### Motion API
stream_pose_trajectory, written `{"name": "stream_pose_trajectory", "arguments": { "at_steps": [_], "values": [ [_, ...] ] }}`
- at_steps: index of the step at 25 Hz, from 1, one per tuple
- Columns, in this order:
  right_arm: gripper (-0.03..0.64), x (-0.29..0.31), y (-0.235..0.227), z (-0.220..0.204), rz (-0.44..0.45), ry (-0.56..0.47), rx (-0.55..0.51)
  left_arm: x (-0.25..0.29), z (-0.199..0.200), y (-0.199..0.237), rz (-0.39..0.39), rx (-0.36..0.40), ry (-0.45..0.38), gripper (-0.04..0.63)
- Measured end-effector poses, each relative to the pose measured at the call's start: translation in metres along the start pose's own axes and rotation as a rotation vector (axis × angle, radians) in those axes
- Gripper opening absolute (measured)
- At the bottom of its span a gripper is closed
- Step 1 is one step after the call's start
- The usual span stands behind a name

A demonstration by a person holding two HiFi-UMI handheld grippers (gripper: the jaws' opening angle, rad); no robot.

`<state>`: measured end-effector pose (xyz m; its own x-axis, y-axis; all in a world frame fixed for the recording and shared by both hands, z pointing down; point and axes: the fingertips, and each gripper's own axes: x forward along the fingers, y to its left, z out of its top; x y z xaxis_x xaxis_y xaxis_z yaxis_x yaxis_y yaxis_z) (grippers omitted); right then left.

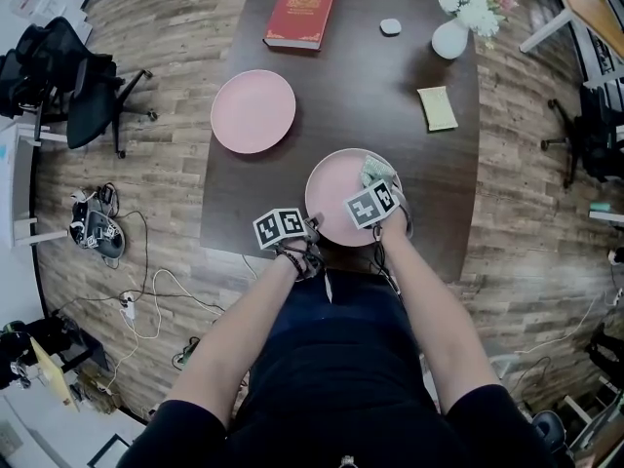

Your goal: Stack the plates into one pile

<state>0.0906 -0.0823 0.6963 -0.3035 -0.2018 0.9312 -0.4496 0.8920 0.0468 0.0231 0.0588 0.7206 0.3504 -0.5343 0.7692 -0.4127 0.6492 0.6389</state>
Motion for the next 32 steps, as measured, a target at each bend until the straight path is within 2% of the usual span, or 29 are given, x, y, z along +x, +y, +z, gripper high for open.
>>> {"name": "stream_pose_trajectory", "arguments": {
  "at_steps": [7, 15, 19, 25, 32],
  "values": [
    [0.086, -0.001, -0.005, -0.003, -0.012, 0.008, 0.161, 0.004, -0.001, 0.000, -0.007, 0.025, 0.049, 0.046],
    [0.085, 0.000, -0.008, -0.007, -0.021, -0.011, 0.163, 0.005, -0.002, -0.002, 0.001, 0.074, 0.103, 0.046],
    [0.084, 0.000, -0.007, -0.005, -0.010, -0.007, 0.120, 0.005, -0.002, -0.004, -0.004, 0.119, 0.144, 0.048],
    [0.084, 0.004, -0.004, -0.003, 0.000, 0.014, -0.023, 0.004, -0.004, -0.007, 0.004, 0.177, 0.192, 0.052],
    [0.086, 0.008, 0.001, 0.007, 0.018, 0.006, -0.153, 0.006, -0.006, -0.010, 0.009, 0.200, 0.214, 0.055]
  ]
}}
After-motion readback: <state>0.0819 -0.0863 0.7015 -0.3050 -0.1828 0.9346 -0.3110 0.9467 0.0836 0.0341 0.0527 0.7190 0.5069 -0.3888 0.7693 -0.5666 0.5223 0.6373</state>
